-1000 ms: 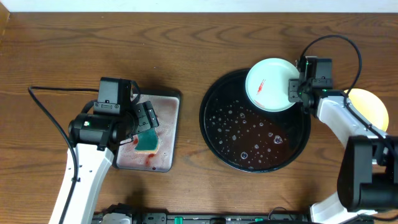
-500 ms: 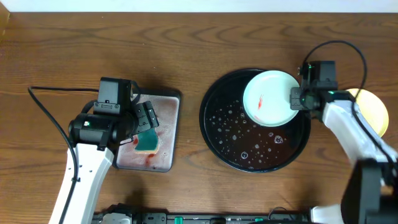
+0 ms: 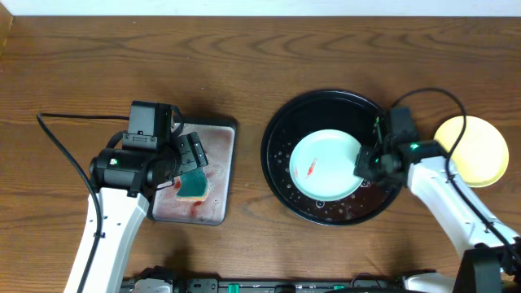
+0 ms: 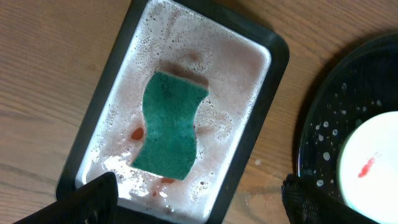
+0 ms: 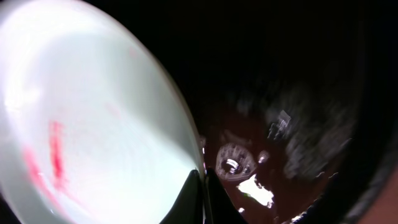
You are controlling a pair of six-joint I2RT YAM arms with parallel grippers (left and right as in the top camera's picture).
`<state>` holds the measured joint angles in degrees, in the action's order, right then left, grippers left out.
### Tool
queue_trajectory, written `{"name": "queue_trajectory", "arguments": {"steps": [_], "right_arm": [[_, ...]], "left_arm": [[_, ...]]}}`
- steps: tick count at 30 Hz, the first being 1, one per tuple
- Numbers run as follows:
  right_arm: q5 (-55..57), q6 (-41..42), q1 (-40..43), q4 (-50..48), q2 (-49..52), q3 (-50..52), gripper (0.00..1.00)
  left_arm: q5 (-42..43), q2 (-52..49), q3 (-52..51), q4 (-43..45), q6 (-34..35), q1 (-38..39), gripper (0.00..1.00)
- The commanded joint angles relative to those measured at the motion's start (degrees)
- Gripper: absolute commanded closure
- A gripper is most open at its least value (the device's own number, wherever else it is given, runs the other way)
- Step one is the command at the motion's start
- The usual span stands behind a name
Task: Clean dirty plates on tray and stack at the side
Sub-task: 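Grasp the back pale green plate and pull it to the tray center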
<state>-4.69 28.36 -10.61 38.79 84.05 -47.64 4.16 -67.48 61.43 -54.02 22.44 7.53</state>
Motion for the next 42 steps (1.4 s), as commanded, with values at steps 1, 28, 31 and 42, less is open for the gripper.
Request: {"name": "queue_trajectory", "arguments": {"steps": [1, 28, 31, 42], "right_arm": [[-0.72, 8.96, -1.57, -3.5, 0.5, 4.37, 0.99], [-6.99, -19.67, -1.49, 12.09, -12.94, -7.41, 0.67], [-6.99, -19.67, -1.49, 12.04, -12.94, -7.41, 0.67], [-6.99, -19.65, -1.49, 13.2, -12.94, -7.41, 0.67]], "left_arm": [[-0.28, -0.13, 1.18, -0.15, -0.35, -0.24, 0.15], [-5.07, -5.6, -2.73, -2.01, 4.22, -0.24, 0.02], [-4.59, -8.02, -2.73, -1.16, 4.22, -0.22, 0.02], [-5.05, -25.59, -3.15, 5.6, -7.76, -0.22, 0.05]]}}
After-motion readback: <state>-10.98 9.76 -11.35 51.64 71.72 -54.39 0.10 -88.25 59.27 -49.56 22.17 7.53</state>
